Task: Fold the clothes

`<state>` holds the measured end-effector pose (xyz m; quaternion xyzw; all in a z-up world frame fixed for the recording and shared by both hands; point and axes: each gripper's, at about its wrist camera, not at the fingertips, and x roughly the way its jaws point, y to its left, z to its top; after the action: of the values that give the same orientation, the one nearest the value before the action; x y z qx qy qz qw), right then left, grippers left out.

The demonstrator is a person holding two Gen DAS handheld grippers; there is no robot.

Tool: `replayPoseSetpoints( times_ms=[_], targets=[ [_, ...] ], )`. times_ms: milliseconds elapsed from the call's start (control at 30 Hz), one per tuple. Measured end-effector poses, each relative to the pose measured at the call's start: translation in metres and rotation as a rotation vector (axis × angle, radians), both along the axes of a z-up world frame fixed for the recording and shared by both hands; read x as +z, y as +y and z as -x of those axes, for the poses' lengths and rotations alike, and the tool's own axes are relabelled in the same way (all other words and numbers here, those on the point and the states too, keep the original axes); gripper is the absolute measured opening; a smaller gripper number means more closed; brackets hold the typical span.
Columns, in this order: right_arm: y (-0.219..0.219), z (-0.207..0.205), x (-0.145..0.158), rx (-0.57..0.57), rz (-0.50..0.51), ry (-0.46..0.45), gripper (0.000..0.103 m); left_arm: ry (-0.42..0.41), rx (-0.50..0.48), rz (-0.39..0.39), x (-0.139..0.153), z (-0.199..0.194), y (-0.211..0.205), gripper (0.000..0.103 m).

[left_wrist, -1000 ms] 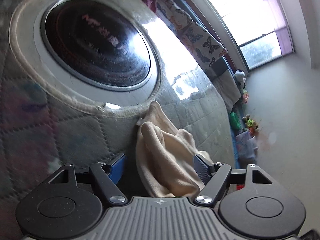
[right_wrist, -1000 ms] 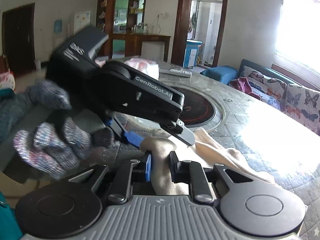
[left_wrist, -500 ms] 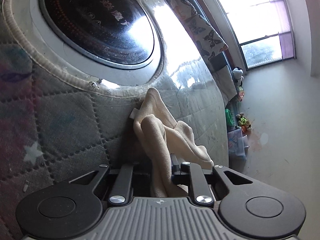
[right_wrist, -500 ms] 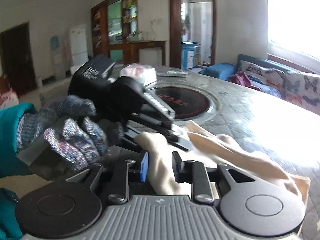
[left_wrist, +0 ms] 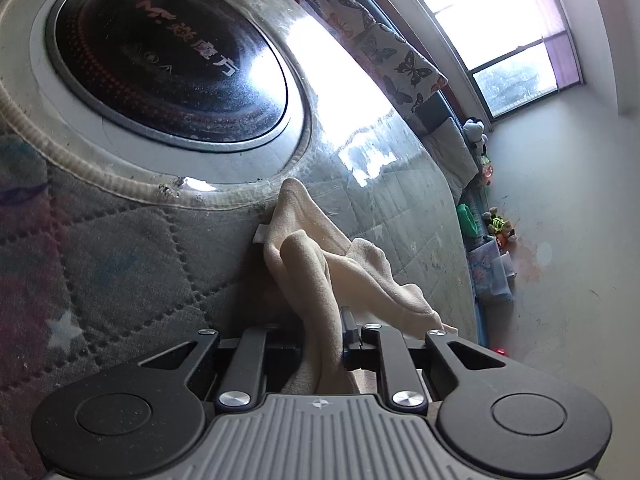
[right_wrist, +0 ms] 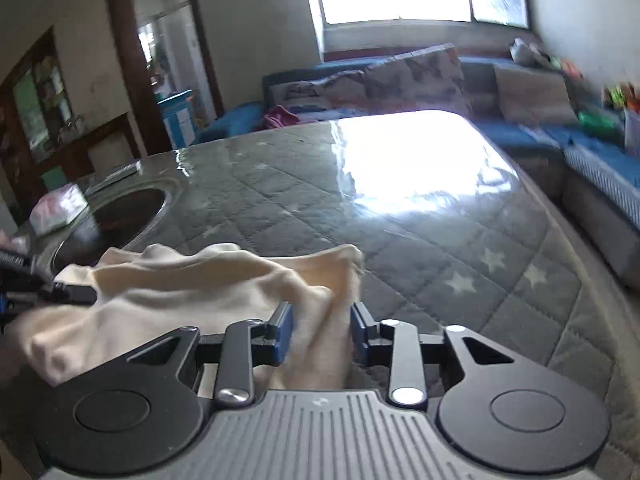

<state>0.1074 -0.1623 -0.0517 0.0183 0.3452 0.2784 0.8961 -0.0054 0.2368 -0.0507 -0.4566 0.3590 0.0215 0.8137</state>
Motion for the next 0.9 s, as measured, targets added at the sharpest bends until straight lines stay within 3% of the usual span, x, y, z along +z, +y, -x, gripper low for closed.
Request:
replayPoseSetpoints(
  times_ms=[100, 233, 300, 400, 567, 900],
  targets=[
    [-0.013, -0.009, -0.007, -0.020, -0.062, 0.035, 0.041, -0.001, -0.003, -0.003, -0.001, -0.001, 0.001, 0.019],
    [-0.011, -0.003, -0.006, 0.015, -0.070, 0.030, 0.040, -0.001, -0.009, -0.023, 0.001, -0.003, -0.001, 0.018],
    [-0.006, 0.000, -0.005, 0.029, -0.061, 0.019, 0.018, -0.001, -0.018, -0.061, 0.005, -0.004, -0.004, 0.018],
    [-0.006, 0.003, -0.005, 0.024, -0.086, 0.031, 0.011, -0.015, -0.038, -0.128, 0.015, -0.009, -0.010, 0.018],
    [-0.016, 0.014, 0.013, 0.004, -0.118, -0.014, 0.010, -0.082, -0.108, -0.192, 0.038, -0.025, -0.028, 0.016],
    [-0.055, -0.001, 0.063, -0.100, -0.087, -0.153, 0.010, -0.170, -0.232, -0.235, 0.069, -0.093, -0.079, 0.016]
  ],
)
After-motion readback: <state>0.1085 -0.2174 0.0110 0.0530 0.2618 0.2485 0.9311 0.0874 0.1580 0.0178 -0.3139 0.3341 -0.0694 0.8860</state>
